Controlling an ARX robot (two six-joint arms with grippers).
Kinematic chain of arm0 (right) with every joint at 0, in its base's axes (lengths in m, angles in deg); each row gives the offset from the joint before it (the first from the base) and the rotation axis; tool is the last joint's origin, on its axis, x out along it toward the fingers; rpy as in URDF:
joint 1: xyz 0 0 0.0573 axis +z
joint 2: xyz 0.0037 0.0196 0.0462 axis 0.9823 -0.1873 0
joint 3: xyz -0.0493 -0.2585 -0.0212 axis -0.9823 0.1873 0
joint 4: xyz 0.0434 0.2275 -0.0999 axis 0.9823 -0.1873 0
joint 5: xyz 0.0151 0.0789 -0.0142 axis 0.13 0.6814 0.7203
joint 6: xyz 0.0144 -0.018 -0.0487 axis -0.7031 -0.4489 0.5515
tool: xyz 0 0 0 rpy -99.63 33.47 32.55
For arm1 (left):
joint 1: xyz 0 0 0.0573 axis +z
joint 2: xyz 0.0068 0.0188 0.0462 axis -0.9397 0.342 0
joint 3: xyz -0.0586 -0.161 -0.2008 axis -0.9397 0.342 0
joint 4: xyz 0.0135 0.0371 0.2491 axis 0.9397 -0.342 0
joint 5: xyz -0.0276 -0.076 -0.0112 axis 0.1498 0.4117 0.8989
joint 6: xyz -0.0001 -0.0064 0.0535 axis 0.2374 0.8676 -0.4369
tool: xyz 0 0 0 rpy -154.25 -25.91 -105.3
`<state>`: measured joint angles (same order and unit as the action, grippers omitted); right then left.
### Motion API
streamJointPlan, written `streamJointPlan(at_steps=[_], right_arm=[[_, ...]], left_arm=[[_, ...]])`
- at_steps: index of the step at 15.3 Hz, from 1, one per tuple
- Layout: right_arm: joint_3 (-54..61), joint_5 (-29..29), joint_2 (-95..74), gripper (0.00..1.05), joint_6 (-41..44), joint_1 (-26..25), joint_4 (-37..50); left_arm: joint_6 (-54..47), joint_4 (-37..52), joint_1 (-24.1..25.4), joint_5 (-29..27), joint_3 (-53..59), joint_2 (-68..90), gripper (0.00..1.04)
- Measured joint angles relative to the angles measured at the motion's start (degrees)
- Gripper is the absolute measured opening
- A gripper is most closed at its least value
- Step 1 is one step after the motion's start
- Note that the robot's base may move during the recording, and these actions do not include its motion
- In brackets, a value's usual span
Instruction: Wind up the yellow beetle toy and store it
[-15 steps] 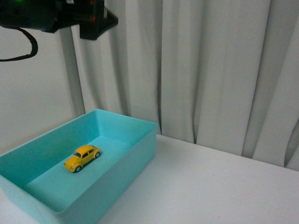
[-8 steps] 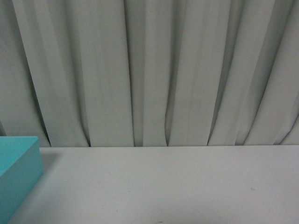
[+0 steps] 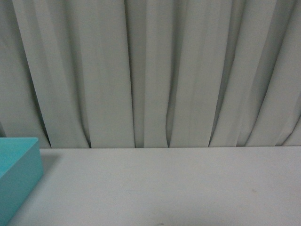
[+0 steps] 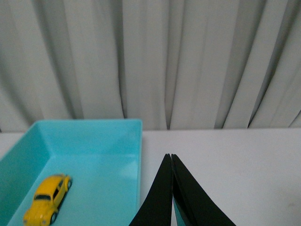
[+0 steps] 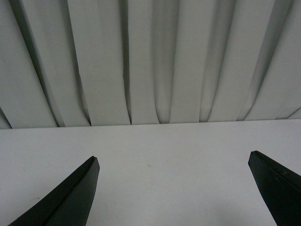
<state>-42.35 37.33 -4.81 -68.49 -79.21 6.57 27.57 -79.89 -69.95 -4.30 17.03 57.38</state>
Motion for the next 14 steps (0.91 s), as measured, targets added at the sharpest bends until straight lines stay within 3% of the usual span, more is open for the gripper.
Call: streamJointPlan(at_steps=[3, 14], right_arm=[[0.0, -0.04, 0.0, 0.98, -0.02, 0.0, 0.0], [0.0, 0.0, 0.0, 0.98, 0.0, 0.0, 0.04]], left_arm=[[0.0, -7.52, 0.0, 0.11, 0.09, -5.95, 0.02], [0.02, -7.08, -0.07, 0.07, 0.09, -7.54, 0.02]])
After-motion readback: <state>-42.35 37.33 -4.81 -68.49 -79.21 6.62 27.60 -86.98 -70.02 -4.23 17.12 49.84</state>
